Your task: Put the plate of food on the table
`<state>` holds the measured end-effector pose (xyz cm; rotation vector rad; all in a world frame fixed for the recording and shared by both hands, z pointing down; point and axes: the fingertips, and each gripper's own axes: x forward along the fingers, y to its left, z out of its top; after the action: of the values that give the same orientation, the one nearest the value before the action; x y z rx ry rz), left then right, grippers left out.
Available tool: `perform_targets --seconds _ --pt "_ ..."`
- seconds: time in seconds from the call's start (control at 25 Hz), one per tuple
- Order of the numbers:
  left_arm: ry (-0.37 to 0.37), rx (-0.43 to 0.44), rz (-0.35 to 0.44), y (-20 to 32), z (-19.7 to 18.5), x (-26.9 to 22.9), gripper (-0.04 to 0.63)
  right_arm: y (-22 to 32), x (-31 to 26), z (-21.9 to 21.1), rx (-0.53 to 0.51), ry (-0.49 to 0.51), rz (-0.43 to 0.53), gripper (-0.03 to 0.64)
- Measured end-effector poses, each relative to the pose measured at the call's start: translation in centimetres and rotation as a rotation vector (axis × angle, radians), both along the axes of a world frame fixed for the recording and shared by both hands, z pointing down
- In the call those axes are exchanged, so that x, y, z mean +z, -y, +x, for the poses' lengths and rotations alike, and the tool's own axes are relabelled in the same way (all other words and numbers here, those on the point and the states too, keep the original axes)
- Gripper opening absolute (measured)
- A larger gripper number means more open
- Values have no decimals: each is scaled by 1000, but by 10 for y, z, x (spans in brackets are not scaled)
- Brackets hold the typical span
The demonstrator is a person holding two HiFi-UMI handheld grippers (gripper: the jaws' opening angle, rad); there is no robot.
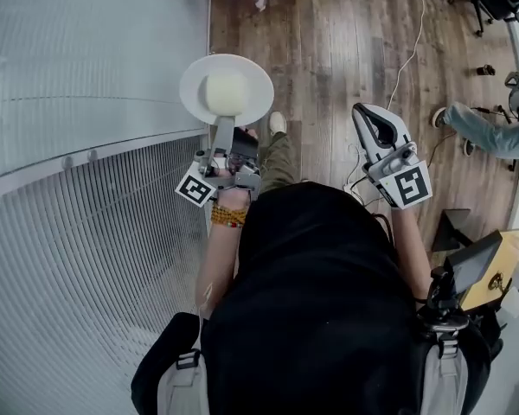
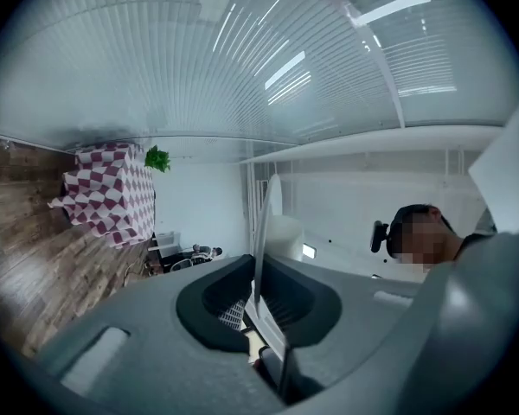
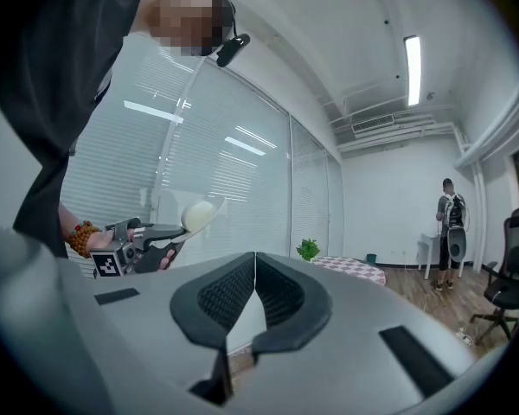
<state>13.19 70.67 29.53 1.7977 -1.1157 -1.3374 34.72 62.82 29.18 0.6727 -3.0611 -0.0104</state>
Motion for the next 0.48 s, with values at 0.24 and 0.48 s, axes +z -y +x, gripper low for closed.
perform_targets --seconds 0.24,0.48 --pt "10 37 4 75 -51 -16 31 75 -22 -63 -17 -22 12 12" --pt "28 69 -15 145 -93 -14 31 140 -29 -106 -2 -20 40 12"
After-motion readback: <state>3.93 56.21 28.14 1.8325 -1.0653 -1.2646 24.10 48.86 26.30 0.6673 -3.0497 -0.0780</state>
